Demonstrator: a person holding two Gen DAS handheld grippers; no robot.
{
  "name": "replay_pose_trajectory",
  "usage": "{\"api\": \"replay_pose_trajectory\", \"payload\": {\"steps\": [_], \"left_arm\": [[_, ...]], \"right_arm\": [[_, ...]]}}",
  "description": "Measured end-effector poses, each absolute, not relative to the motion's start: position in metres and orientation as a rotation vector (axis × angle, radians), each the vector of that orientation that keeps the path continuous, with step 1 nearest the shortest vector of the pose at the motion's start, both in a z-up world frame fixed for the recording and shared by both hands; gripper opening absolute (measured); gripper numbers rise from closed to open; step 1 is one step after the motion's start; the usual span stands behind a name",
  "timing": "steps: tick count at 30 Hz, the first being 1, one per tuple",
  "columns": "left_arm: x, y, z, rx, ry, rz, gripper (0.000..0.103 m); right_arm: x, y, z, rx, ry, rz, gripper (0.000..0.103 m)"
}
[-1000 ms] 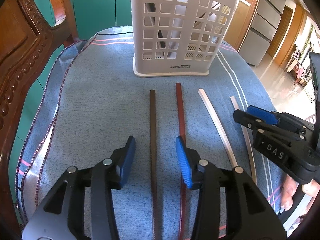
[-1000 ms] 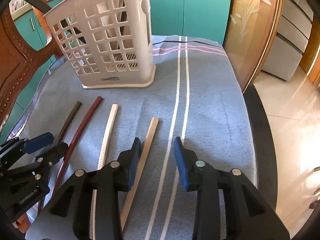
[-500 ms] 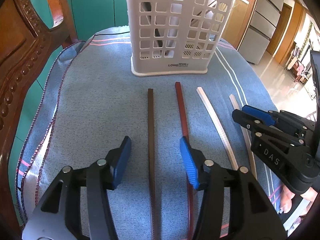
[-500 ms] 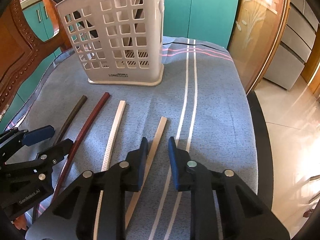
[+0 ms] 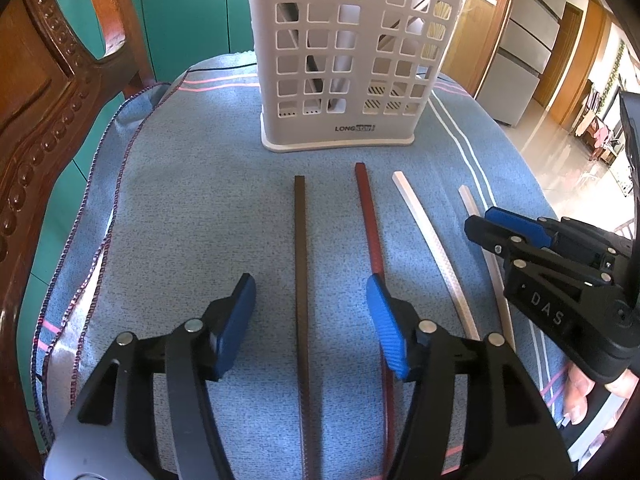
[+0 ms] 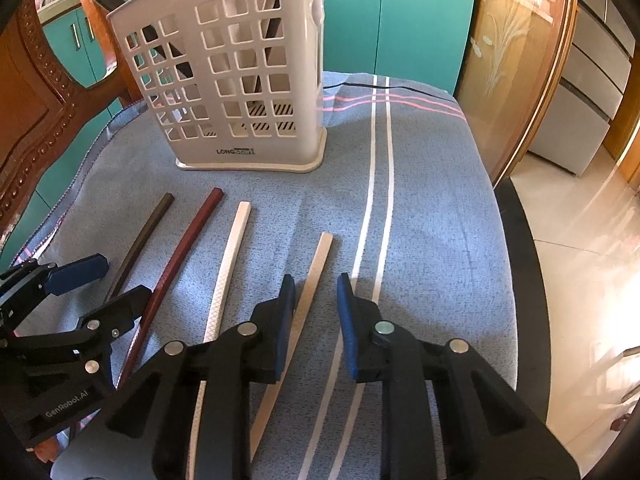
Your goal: Organize utensils
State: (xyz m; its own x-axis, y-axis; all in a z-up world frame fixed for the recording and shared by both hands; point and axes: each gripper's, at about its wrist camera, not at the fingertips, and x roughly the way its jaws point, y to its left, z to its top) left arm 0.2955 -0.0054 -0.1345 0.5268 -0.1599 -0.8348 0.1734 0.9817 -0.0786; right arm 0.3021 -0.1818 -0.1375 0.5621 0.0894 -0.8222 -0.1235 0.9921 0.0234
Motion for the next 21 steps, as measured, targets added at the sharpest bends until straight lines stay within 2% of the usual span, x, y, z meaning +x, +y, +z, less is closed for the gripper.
{"api": "replay_pose_trajectory", "payload": {"steps": [3, 4, 5, 6, 7, 8, 10, 17, 21], "left_arm": [[0.295, -0.005, -0.134, 0.014, 0.996, -0.199, 0.058], [0.295, -0.005, -0.134, 0.014, 0.995, -0.196, 0.054], [0.296, -0.005, -0.134, 0.019, 0.992, -0.187, 0.043], [0.296, -0.003, -0.134, 0.028, 0.988, -0.172, 0.038], [0.297, -0.002, -0.134, 0.029, 0.988, -0.162, 0.028], [0.298, 0.002, -0.134, 0.021, 0.990, -0.150, 0.023], [0.301, 0.011, -0.134, -0.005, 0.997, -0.135, 0.019], [0.305, 0.033, -0.133, -0.105, 1.009, -0.123, 0.019], [0.308, 0.039, -0.130, -0.132, 0.995, -0.140, 0.026]], "right_arm": [[0.301, -0.181, -0.138, -0.061, 0.959, 0.126, 0.022], [0.301, -0.180, -0.138, -0.060, 0.958, 0.130, 0.019], [0.301, -0.180, -0.137, -0.054, 0.958, 0.137, 0.016], [0.301, -0.180, -0.137, -0.050, 0.957, 0.139, 0.014], [0.301, -0.180, -0.137, -0.046, 0.955, 0.136, 0.013], [0.301, -0.181, -0.137, -0.041, 0.955, 0.134, 0.013], [0.302, -0.183, -0.137, -0.029, 0.957, 0.134, 0.013], [0.301, -0.190, -0.138, 0.014, 0.970, 0.133, 0.013], [0.302, -0.196, -0.135, 0.043, 0.968, 0.127, 0.014]]}}
